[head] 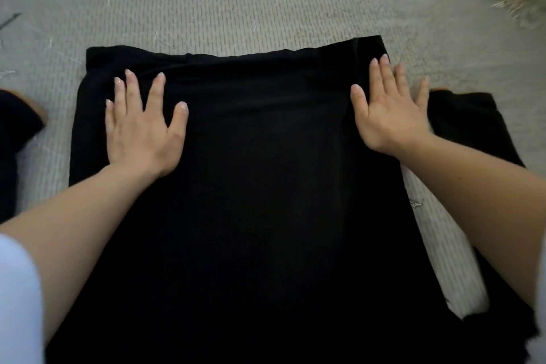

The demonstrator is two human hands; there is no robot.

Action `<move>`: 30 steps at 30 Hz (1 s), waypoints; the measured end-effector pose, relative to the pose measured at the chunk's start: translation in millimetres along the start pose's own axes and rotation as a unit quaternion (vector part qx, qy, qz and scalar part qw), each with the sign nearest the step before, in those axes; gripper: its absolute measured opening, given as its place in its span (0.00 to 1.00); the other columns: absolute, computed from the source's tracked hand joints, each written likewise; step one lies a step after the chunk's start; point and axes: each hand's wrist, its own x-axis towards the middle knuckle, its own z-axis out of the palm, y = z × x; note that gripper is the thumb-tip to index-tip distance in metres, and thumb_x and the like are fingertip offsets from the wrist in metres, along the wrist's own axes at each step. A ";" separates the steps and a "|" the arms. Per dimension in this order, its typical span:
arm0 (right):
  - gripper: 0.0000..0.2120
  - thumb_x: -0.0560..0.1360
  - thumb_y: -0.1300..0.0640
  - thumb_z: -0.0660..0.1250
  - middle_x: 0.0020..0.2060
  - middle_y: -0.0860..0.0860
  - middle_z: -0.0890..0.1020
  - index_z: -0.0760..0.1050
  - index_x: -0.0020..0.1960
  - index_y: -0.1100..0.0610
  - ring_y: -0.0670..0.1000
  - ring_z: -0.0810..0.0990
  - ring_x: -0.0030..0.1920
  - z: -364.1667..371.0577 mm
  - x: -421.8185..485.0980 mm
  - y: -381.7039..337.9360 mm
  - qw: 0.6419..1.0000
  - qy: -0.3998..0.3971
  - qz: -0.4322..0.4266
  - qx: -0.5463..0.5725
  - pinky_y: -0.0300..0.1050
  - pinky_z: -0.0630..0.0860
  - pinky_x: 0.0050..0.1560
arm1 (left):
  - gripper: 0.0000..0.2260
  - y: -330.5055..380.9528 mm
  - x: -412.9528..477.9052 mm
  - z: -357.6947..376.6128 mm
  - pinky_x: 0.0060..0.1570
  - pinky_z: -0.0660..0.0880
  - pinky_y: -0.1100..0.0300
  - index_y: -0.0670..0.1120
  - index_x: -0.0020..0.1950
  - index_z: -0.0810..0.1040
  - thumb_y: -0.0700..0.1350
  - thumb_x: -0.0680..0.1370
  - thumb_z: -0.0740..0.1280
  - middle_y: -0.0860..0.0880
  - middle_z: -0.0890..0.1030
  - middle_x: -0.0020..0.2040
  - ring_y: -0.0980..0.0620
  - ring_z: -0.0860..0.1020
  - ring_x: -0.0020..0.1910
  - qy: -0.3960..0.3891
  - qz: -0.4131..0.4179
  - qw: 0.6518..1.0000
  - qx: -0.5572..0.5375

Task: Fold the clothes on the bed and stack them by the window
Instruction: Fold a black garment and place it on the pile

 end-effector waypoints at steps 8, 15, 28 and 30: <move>0.32 0.80 0.41 0.43 0.78 0.53 0.45 0.42 0.78 0.57 0.52 0.40 0.77 -5.1 -52.3 -14.7 0.992 0.047 -0.119 -0.022 0.55 0.36 0.74 | 0.29 5.3 -0.4 -4.6 0.73 0.38 0.46 0.54 0.78 0.46 0.64 0.79 0.42 0.44 0.41 0.79 0.47 0.39 0.77 -0.038 -0.020 0.998 0.035; 0.31 0.80 0.39 0.41 0.78 0.50 0.42 0.41 0.78 0.51 0.49 0.37 0.77 -3.6 -89.8 -0.1 0.991 0.030 -0.133 -0.014 0.52 0.32 0.73 | 0.29 38.8 -83.5 -11.5 0.73 0.39 0.47 0.50 0.78 0.46 0.61 0.81 0.43 0.43 0.44 0.79 0.46 0.42 0.77 0.007 0.067 0.997 -0.039; 0.20 0.78 0.54 0.61 0.65 0.59 0.69 0.68 0.67 0.61 0.55 0.70 0.60 -26.7 -221.2 149.4 0.913 0.124 0.274 0.275 0.45 0.65 0.60 | 0.26 157.7 -294.4 11.9 0.74 0.44 0.50 0.50 0.78 0.50 0.57 0.82 0.44 0.45 0.48 0.79 0.47 0.44 0.77 -0.124 0.295 0.946 -0.045; 0.23 0.76 0.51 0.66 0.61 0.56 0.72 0.68 0.66 0.60 0.51 0.73 0.54 -29.3 -230.9 157.8 0.886 0.099 0.299 0.341 0.43 0.69 0.54 | 0.26 178.5 -312.6 16.4 0.73 0.41 0.50 0.51 0.78 0.48 0.58 0.82 0.43 0.46 0.45 0.79 0.48 0.42 0.77 -0.133 0.295 0.945 -0.052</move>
